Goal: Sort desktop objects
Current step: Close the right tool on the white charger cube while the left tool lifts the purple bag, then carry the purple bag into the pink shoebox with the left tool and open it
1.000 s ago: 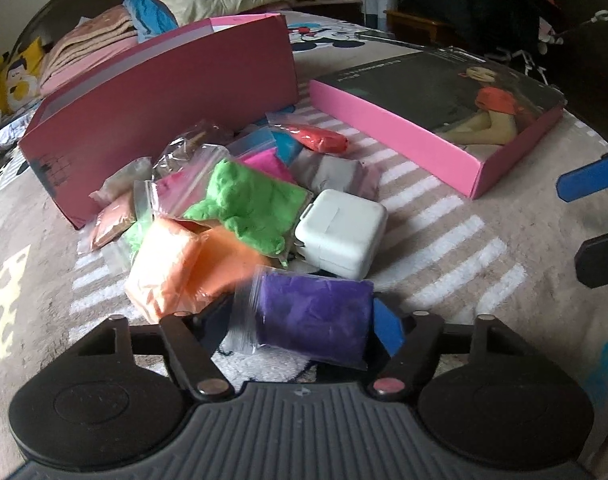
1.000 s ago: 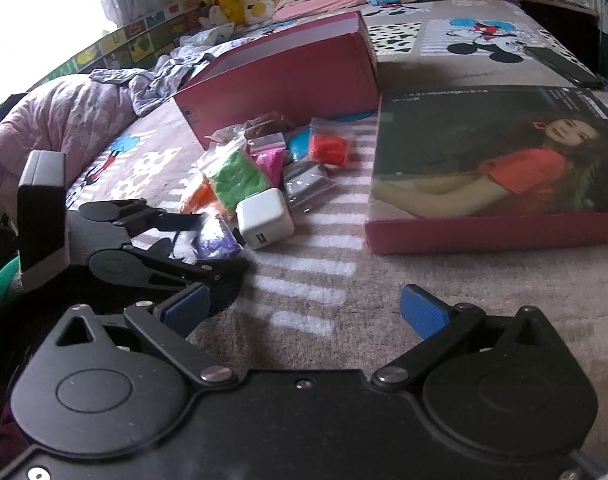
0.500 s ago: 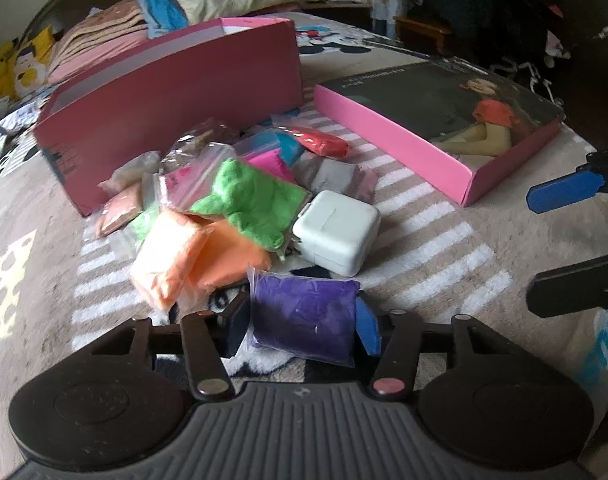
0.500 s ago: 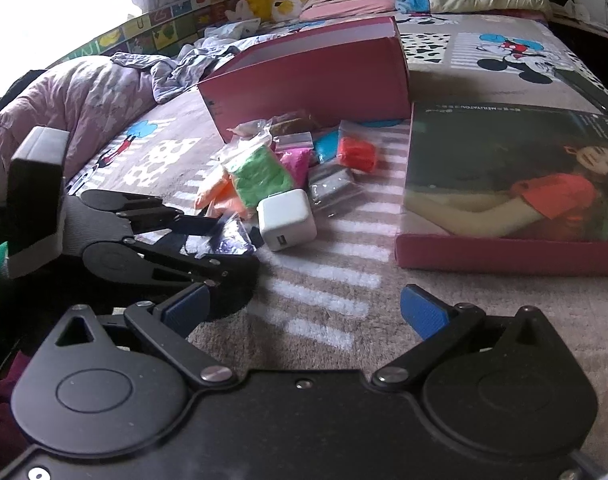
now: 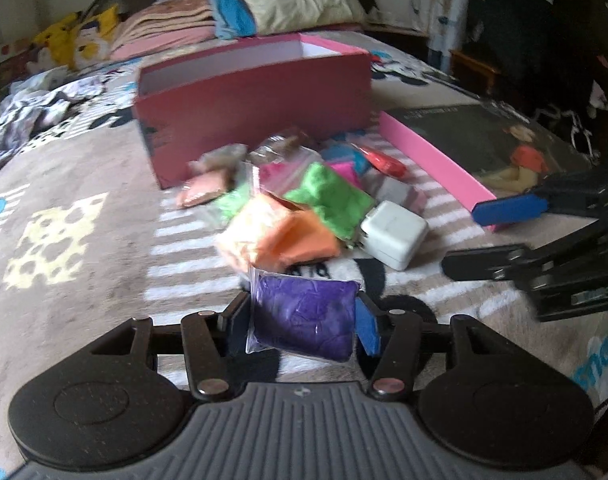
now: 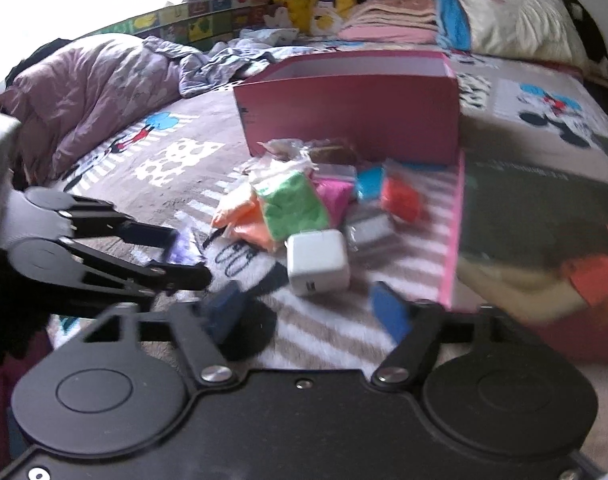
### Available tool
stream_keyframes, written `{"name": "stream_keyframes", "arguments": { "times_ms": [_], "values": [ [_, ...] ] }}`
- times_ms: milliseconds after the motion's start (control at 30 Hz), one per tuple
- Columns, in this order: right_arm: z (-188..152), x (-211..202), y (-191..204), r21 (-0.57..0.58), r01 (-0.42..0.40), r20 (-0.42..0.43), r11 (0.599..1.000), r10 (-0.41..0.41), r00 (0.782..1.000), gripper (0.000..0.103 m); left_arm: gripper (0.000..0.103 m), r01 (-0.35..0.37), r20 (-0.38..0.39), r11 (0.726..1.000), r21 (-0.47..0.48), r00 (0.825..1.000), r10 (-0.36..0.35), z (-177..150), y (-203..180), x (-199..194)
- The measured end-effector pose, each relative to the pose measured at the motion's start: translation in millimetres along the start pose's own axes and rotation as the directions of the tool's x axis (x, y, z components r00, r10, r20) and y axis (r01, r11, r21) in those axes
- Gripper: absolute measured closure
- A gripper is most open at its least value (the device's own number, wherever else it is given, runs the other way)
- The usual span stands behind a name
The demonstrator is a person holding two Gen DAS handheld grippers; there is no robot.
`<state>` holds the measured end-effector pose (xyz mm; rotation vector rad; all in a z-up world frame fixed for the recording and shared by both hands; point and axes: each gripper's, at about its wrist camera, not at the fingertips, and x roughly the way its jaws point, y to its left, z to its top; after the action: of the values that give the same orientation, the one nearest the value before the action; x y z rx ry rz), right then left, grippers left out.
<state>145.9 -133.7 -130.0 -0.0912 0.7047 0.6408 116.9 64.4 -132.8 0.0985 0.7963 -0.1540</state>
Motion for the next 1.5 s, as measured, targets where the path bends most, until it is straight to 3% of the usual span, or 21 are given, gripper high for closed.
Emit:
{"name": "stream_keyframes", "arguments": {
  "times_ms": [400, 800, 1500],
  "values": [
    [7, 40, 9, -0.124, 0.07, -0.008, 0.99, -0.071, 0.997, 0.042, 0.05, -0.006, 0.061, 0.997, -0.071, 0.998, 0.011, 14, 20, -37],
    [-4, 59, 10, -0.11, 0.094, 0.042, 0.989, -0.09, 0.995, 0.049, 0.05, -0.002, 0.143, 0.998, -0.063, 0.99, 0.011, 53, 28, -50],
    [-29, 60, 4, -0.038, 0.074, 0.18, 0.997, -0.066, 0.981, 0.048, 0.05, -0.014, 0.2, 0.997, -0.073, 0.979, 0.029, 163, 60, 6]
  ]
}}
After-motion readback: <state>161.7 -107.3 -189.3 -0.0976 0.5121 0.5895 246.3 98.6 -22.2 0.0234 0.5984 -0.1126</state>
